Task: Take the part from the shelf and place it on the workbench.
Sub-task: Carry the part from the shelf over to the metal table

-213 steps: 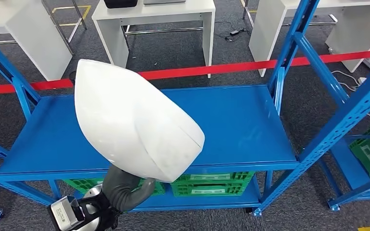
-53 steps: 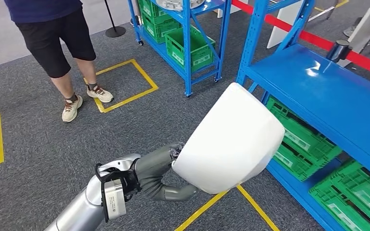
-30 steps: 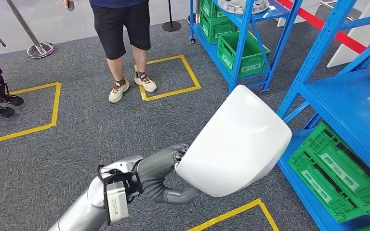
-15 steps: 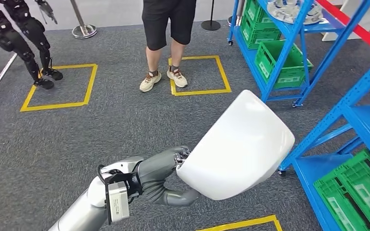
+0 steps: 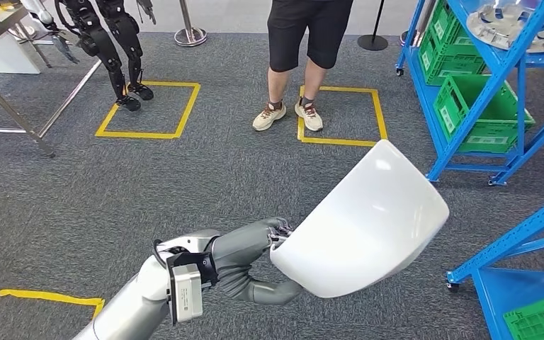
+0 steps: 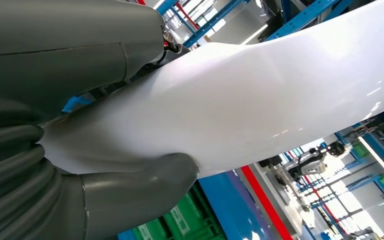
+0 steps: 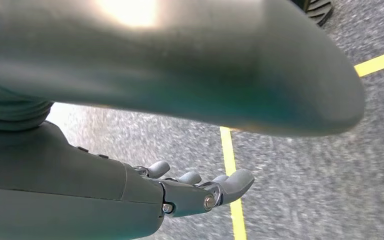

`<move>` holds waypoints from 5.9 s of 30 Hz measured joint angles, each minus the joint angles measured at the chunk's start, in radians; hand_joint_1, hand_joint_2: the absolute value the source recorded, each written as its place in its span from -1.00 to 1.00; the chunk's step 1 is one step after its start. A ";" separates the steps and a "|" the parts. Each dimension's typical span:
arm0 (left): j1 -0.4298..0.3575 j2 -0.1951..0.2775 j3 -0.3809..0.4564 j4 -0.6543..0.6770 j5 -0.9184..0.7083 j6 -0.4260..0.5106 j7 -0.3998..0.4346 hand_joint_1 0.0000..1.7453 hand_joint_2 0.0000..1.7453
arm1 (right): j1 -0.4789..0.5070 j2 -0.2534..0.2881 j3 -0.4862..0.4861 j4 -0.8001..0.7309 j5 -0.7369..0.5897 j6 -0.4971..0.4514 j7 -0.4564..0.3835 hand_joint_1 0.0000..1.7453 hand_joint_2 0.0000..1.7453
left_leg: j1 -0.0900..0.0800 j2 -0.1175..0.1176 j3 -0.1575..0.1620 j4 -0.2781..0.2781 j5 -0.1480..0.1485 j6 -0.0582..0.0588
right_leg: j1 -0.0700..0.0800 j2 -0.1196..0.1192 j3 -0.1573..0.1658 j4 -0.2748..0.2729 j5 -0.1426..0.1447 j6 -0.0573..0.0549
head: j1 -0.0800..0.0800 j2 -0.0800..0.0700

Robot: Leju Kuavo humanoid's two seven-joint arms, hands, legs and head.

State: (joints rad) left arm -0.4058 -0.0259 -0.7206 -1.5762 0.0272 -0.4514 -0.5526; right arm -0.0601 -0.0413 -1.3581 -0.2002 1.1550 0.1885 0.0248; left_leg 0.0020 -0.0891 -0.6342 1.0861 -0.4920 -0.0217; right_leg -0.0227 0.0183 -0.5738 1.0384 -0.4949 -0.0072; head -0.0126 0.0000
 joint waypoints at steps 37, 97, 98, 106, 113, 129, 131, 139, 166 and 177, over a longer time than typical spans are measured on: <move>-0.025 -0.010 -0.019 0.032 -0.004 -0.018 -0.003 1.00 1.00 | 0.006 -0.001 0.000 0.000 -0.008 -0.003 -0.004 -1.00 -1.00 | -0.001 0.086 -0.067 0.182 -0.076 0.002 | 0.012 -0.094 -0.007 0.000 0.004 -0.005 | -0.010 0.000; -0.023 -0.023 -0.033 0.063 -0.047 -0.061 -0.015 1.00 1.00 | 0.003 0.000 0.018 -0.001 0.015 0.017 -0.004 -1.00 -1.00 | 0.001 0.080 -0.109 0.234 -0.094 0.001 | 0.005 -0.067 0.010 -0.021 0.004 0.005 | -0.010 0.000; -0.023 -0.022 -0.033 0.063 -0.047 -0.061 -0.015 1.00 1.00 | 0.002 0.000 0.018 -0.001 0.015 0.017 -0.004 -1.00 -1.00 | 0.001 0.085 -0.089 0.198 -0.068 0.003 | 0.006 -0.081 0.012 -0.021 0.003 0.006 | -0.010 0.000; -0.026 -0.023 -0.034 0.057 -0.049 -0.061 -0.015 1.00 1.00 | -0.009 0.001 0.019 -0.001 0.015 0.018 -0.004 -1.00 -1.00 | -0.008 0.123 0.044 -0.061 0.026 0.049 | 0.012 -0.135 0.033 -0.012 -0.020 0.044 | -0.008 0.000; -0.023 -0.028 -0.036 0.054 -0.057 -0.061 -0.010 1.00 1.00 | -0.001 0.002 0.019 -0.001 0.008 0.014 -0.007 -1.00 -1.00 | 0.001 0.030 0.040 -0.060 0.034 0.061 | 0.006 -0.022 -0.096 0.243 -0.114 0.057 | 0.005 0.000; -0.027 -0.027 -0.057 0.057 -0.090 -0.055 -0.009 1.00 1.00 | -0.006 0.006 0.019 -0.001 -0.005 -0.019 -0.005 -1.00 -1.00 | 0.000 0.079 -0.094 0.177 -0.031 0.008 | 0.007 -0.030 0.034 -0.020 -0.021 0.005 | -0.002 0.000; -0.029 -0.027 -0.059 0.057 -0.090 -0.054 -0.009 1.00 1.00 | -0.007 0.007 0.019 -0.001 -0.004 -0.019 -0.005 -1.00 -1.00 | -0.005 0.089 -0.023 0.034 0.030 0.022 | 0.009 -0.035 0.048 -0.020 -0.034 0.011 | -0.002 0.000; -0.033 -0.032 -0.066 0.059 -0.109 -0.049 -0.012 1.00 1.00 | -0.013 0.010 0.019 -0.001 0.000 -0.020 -0.005 -1.00 -1.00 | -0.006 0.085 0.063 -0.066 0.012 0.068 | 0.008 -0.031 -0.004 0.116 -0.067 0.051 | 0.005 0.000; -0.047 -0.036 -0.097 0.070 -0.115 -0.048 -0.011 1.00 1.00 | -0.010 0.012 -0.020 -0.001 -0.119 0.065 -0.097 -1.00 -1.00 | -0.012 0.084 -0.040 -0.043 0.087 0.047 | 0.015 -0.020 0.107 -0.033 -0.091 0.030 | 0.000 0.000; -0.055 -0.045 -0.101 0.068 -0.124 -0.045 -0.006 1.00 1.00 | -0.010 0.013 -0.057 -0.001 -0.153 0.062 -0.075 -1.00 -1.00 | -0.010 0.072 0.072 -0.060 0.005 0.063 | 0.014 -0.019 -0.058 0.050 0.027 0.043 | 0.015 0.000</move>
State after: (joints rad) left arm -0.4605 -0.0711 -0.8212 -1.5080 -0.0965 -0.4963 -0.5589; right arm -0.0703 -0.0284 -1.4155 -0.2010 1.0019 0.2501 -0.0505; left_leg -0.0077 -0.0174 -0.5619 1.0259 -0.4873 0.0417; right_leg -0.0091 -0.0007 -0.6315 1.0881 -0.4677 0.0356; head 0.0025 0.0000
